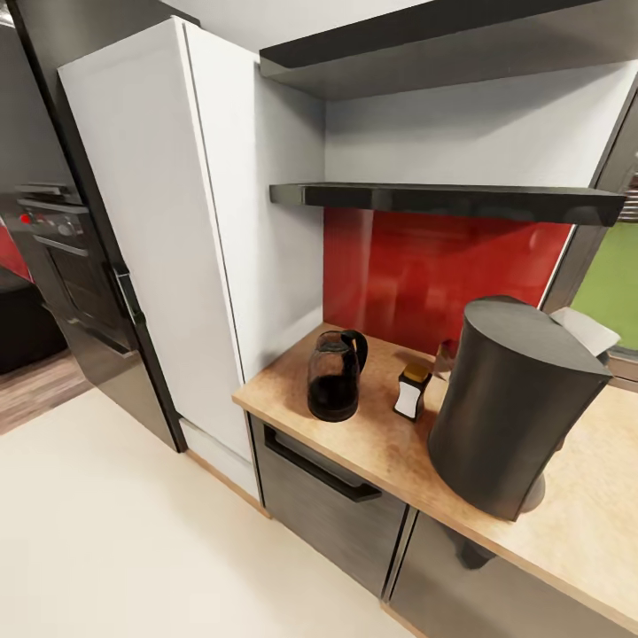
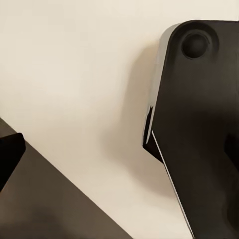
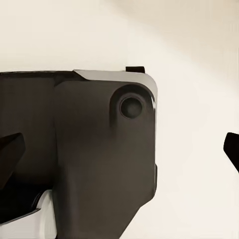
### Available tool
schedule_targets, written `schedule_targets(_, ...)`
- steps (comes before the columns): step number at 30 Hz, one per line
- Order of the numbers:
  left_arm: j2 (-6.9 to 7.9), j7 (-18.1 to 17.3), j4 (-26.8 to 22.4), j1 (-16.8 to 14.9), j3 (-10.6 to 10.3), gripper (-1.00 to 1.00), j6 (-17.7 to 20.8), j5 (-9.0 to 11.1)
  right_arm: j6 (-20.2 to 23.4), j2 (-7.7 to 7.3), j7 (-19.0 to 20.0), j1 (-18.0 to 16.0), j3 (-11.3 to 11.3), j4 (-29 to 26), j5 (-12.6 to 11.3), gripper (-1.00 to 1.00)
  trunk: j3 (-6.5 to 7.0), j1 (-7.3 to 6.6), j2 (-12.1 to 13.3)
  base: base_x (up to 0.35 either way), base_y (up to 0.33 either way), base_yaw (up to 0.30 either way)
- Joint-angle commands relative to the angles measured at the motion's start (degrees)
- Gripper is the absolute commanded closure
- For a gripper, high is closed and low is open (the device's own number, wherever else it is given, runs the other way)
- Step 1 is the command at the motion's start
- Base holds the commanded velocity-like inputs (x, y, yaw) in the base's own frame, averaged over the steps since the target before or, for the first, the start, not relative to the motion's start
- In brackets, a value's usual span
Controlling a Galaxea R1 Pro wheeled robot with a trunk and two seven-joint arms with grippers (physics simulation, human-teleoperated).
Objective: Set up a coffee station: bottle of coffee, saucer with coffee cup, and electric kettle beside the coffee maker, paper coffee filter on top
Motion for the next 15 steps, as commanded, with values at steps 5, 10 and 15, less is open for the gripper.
schedule_targets(5, 0.07, -0.1, 0.0, 0.0, 0.4, -1.00, -0.2, 0.2, -0.1, -0.02, 0.3, 0.0, -0.5, 0.0, 0.4, -1.00, -0.10, 0.03, -0.1, 0.000, 0.000, 0.002)
schedule_targets(10, 0.02, -0.1, 0.0, 0.0, 0.4, -1.00, -0.1, 0.2, -0.1, 0.06, 0.2, 0.0, -0.5, 0.0, 0.4, -1.00, -0.10, 0.03, -0.1, 0.000, 0.013, 0.151)
schedule_targets(15, 0.01, -0.1, 0.0, 0.0, 0.4, -1.00, 0.0, 0.2, -0.1, 0.07, 0.2, 0.0, -0.5, 0.0, 0.4, -1.00, -0.10, 0.03, -0.1, 0.000, 0.103, 0.257)
